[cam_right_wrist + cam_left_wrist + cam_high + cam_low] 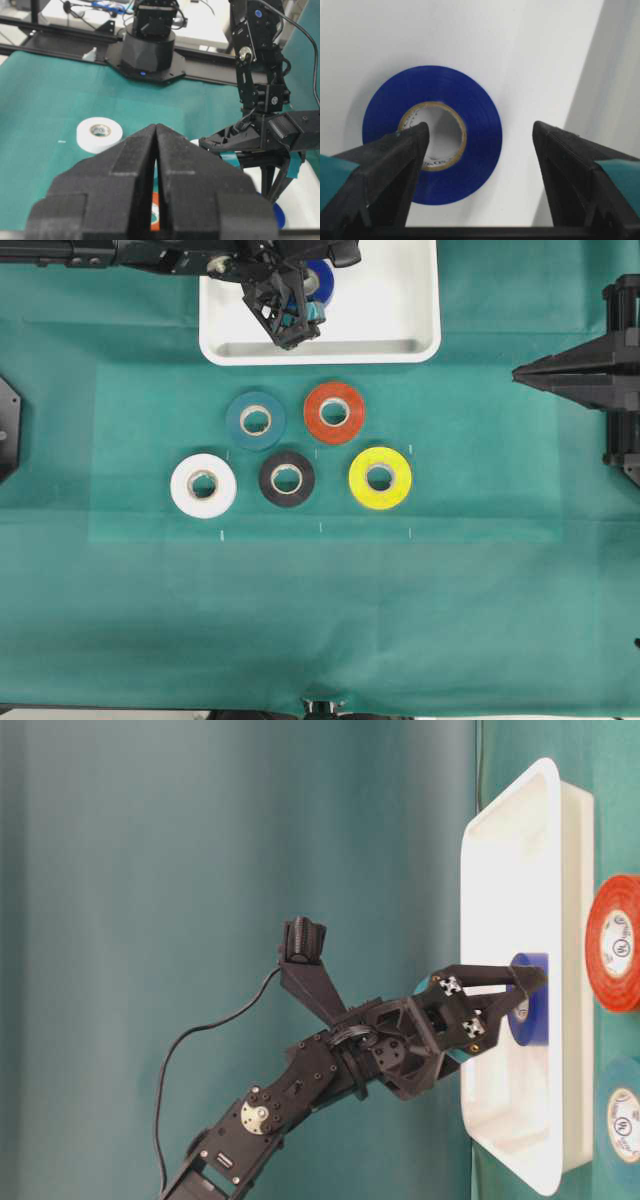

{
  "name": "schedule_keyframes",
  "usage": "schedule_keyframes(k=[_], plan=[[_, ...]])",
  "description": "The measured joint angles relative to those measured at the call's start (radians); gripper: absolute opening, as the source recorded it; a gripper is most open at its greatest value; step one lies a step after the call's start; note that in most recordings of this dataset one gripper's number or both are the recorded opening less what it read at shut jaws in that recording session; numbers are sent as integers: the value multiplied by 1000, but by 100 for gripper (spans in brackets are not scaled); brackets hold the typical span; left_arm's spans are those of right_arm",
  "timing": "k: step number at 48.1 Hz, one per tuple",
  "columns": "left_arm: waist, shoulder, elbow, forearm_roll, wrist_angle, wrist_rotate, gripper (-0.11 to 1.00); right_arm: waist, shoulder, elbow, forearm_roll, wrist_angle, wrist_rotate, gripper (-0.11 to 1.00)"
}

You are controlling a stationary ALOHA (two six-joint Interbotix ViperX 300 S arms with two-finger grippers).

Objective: Pick up the tape from a random location and place it into the white case.
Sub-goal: 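Open the left gripper to release the blue roll in the tray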

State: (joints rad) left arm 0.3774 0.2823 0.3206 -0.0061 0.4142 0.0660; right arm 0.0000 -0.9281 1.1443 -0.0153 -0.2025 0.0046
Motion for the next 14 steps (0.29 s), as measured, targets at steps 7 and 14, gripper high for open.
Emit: schedule_keyframes(k=[7,14], plan=[[-3,-40,-5,-2,15,-2,77,-2,2,0,0,0,0,0],[-14,-91,-17,-2,61,-2,77,-2,2,0,0,0,0,0]])
